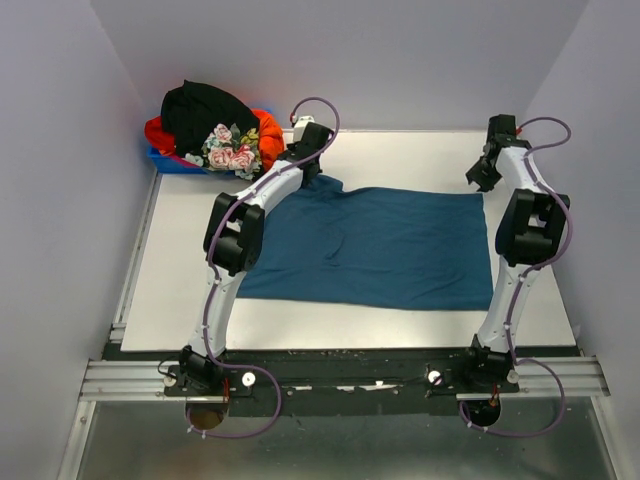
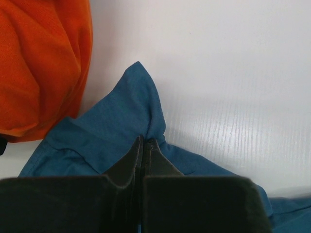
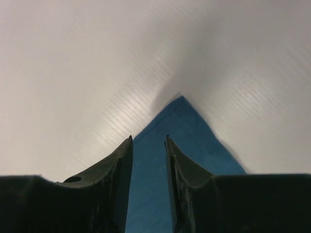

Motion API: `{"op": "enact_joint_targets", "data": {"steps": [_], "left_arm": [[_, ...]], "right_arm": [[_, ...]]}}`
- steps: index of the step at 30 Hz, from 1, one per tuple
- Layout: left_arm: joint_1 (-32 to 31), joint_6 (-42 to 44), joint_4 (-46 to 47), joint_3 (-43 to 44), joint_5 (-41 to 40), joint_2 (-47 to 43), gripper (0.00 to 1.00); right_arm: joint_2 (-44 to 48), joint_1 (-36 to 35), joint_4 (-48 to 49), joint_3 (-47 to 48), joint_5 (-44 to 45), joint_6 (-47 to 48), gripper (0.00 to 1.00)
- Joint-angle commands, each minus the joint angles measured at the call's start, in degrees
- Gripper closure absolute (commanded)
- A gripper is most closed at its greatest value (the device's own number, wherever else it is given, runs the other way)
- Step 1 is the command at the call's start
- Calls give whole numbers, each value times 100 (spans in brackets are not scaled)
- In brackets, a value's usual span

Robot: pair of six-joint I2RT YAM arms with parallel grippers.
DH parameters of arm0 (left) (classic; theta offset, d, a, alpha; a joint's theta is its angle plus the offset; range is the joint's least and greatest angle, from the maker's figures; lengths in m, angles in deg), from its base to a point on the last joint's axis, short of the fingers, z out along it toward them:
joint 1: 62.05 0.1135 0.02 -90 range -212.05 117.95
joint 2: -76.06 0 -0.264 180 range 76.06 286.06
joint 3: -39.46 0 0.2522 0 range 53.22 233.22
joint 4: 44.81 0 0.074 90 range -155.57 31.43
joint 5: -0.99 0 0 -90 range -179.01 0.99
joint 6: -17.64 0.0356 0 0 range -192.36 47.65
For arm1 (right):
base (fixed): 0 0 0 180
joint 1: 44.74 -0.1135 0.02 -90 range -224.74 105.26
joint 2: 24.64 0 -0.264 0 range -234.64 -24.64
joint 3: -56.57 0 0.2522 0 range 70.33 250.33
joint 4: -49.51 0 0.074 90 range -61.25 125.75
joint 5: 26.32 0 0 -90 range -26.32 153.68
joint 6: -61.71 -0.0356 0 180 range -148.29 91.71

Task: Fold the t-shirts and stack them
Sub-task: Grap the side of the flattened tshirt furthest away from the robot with both arms

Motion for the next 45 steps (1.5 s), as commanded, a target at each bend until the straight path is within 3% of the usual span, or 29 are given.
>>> {"op": "enact_joint_targets", "data": {"steps": [1,5,9,16,17,20,26,32,37,40,41,42,43,45], "left_arm": [[-17,51,163,-129,44,-340,100],[-17,33,189,-164,88,-349,100],[-17,59,180,-120,62,-332,100],[-17,68,163,-111,53,-332,100],[-17,68,172,-111,53,-332,100],[-8,77,145,-103,44,-332,100],[-8,77,145,-103,36,-349,100],[0,77,154,-103,45,-349,100],[-8,77,145,-85,80,-314,100],[-8,51,154,-94,97,-297,100],[-8,42,154,-94,115,-305,100],[-8,24,154,-94,132,-297,100],[-8,16,154,-102,150,-297,100],[-8,-11,163,-129,185,-332,100]], "right_arm": [[-299,223,-420,256,62,31,54],[-457,320,-394,440,-96,109,50],[-747,355,-578,809,-149,180,56],[-1177,355,-991,1477,-184,189,59],[-1222,355,-1035,1548,-175,171,60],[-1292,373,-1088,1601,-114,66,77],[-1134,408,-1009,1461,-219,259,66],[-1134,417,-1106,1654,9,540,66],[-362,417,271,523,-148,1601,65],[-123,452,380,414,-113,1981,66],[-132,495,292,510,-305,2043,64],[-115,557,378,485,-768,2209,44],[-97,609,519,407,-1295,2341,2],[-202,654,424,545,-1301,2325,3]]}}
